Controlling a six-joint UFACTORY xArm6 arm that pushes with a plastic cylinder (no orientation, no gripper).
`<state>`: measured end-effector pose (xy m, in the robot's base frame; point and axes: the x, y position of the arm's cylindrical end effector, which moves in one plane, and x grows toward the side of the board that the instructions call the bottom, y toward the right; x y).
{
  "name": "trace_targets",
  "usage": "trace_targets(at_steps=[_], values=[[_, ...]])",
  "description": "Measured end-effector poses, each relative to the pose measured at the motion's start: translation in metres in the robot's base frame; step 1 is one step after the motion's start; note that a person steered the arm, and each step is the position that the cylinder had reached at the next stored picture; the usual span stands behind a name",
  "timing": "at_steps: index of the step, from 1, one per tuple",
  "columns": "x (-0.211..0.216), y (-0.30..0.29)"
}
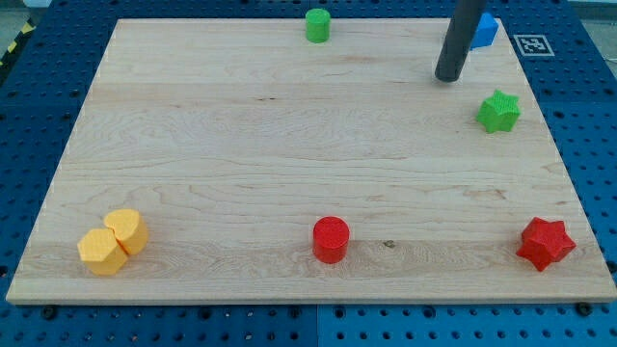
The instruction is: Move the green star to the center
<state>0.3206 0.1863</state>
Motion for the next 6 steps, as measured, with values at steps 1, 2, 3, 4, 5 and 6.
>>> trace_targets(at_steps=[1, 2, 3, 4, 5, 6], values=[[0.0, 0.008], [0.024, 0.043], [0.048, 0.066], [0.05, 0.102], [0.074, 0.153], [0.085, 0.132]])
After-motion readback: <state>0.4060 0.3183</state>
